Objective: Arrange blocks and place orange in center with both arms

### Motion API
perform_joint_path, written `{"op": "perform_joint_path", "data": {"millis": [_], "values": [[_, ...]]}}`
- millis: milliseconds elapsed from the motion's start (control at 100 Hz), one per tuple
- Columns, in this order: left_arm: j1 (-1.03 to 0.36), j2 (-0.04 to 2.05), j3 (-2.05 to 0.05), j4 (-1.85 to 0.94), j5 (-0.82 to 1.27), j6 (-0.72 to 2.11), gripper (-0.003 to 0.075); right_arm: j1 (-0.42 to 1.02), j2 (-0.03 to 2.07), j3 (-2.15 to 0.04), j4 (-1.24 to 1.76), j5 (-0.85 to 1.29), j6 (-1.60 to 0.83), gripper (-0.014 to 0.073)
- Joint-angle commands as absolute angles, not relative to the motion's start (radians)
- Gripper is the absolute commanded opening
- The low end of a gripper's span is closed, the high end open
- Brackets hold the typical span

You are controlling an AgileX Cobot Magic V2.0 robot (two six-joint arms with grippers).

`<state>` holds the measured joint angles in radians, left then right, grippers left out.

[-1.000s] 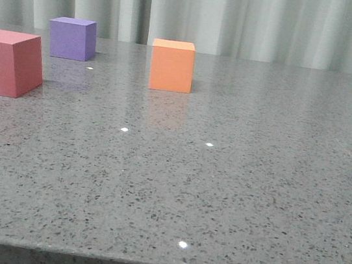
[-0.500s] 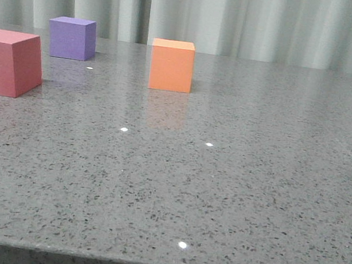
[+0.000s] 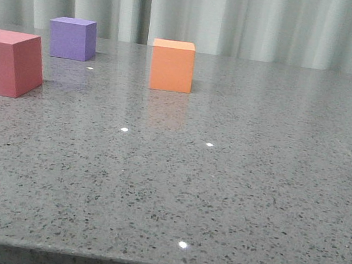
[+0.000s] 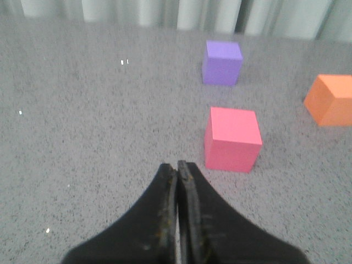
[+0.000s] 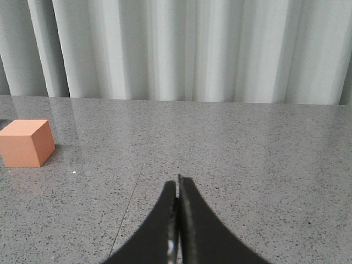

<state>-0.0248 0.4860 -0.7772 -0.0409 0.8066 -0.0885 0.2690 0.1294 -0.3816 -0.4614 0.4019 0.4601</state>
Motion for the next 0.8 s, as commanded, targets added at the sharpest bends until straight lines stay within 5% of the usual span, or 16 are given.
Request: {"op": "perform_joint_path", "data": {"millis": [0, 430, 530, 670, 790], "values": [[-0.023, 0.588, -0.888, -0.050, 0.818, -0.092, -0.0020, 0.262, 0.141, -0.405, -0.488, 0.330, 0.458, -0.0110], [-0.023, 0.751, -0.913, -0.043, 0.828, -0.092, -0.0018, 0.262, 0.141, -0.405, -0.488, 0.330, 0.458, -0.0110], [-0.023, 0.755, -0.913, -0.043, 0.833, -0.092, 0.0036, 0.262, 0.141, -0.405, -0.488, 0.330, 0.458, -0.0110], [-0.023, 0.755, -0.913, -0.043, 0.838, -0.092, 0.0295, 0.262, 0.141, -0.405, -0.488, 0.330, 0.458, -0.0110], [-0.023, 0.755, -0.913, -0.043, 0.838, -0.092, 0.0663, 0.262, 0.141, -0.405, -0.488, 0.330, 0.458, -0.0110]]}}
